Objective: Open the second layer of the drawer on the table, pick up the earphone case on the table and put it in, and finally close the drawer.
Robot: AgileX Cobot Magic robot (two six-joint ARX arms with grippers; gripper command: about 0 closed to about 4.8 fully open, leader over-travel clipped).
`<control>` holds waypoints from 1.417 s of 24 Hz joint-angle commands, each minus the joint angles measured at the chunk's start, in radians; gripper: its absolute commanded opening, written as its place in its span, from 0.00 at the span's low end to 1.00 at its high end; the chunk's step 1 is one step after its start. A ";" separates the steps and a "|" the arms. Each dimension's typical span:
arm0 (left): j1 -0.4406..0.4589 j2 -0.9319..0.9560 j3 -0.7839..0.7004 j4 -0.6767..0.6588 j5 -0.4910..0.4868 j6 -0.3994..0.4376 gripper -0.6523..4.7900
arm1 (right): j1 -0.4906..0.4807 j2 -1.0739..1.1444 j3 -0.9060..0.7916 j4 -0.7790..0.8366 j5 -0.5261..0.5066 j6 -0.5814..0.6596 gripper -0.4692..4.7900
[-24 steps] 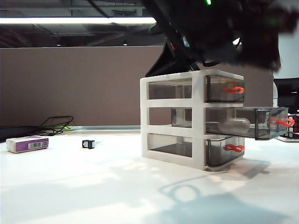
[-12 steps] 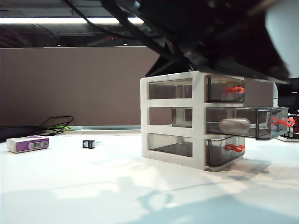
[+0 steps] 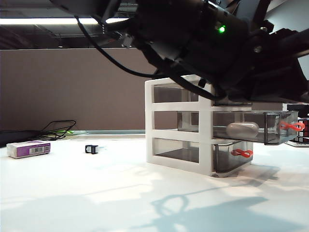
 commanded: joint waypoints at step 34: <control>0.000 0.142 0.075 -0.051 -0.772 -0.107 0.11 | -0.011 -0.016 0.042 -0.115 0.183 -0.052 0.08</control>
